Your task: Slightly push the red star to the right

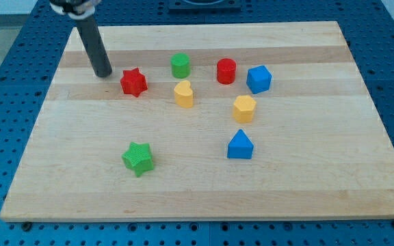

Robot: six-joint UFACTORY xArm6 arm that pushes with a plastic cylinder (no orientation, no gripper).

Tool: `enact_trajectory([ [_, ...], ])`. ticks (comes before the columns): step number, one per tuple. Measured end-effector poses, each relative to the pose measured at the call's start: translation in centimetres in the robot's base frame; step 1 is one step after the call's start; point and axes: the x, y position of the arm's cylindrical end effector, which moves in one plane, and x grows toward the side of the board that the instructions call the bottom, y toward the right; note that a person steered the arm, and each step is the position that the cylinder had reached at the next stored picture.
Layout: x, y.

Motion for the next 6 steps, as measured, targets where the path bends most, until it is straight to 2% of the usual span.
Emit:
enact_trajectory([
  [3, 1.3, 3.2],
  [6, 1.5, 3.9],
])
